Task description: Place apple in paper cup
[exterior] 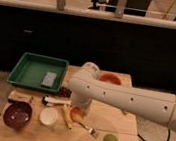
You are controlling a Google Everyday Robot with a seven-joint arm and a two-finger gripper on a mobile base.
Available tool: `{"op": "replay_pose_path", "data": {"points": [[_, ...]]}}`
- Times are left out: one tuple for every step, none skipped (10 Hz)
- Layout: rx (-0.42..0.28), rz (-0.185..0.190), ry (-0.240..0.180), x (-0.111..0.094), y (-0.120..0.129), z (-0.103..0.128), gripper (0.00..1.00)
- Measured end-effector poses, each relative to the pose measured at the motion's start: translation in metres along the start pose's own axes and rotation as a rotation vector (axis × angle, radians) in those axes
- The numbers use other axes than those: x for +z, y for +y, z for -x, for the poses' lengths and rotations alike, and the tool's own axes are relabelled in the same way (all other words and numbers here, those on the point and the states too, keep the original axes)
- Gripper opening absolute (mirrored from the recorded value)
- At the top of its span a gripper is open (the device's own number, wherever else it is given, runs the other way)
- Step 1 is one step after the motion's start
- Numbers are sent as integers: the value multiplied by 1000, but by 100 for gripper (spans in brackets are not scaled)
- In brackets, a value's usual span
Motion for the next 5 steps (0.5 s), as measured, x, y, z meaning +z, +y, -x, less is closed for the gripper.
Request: {"op": "replay_pose_path", "data": {"points": [[-1,3,5,1,0,-1,0],[-5,1,6,2,-3,2,0],[-3,-2,5,2,-6,6,0],[-7,-5,10,1,-11,8,0],[-15,-8,7,1,-19,13,0]]}}
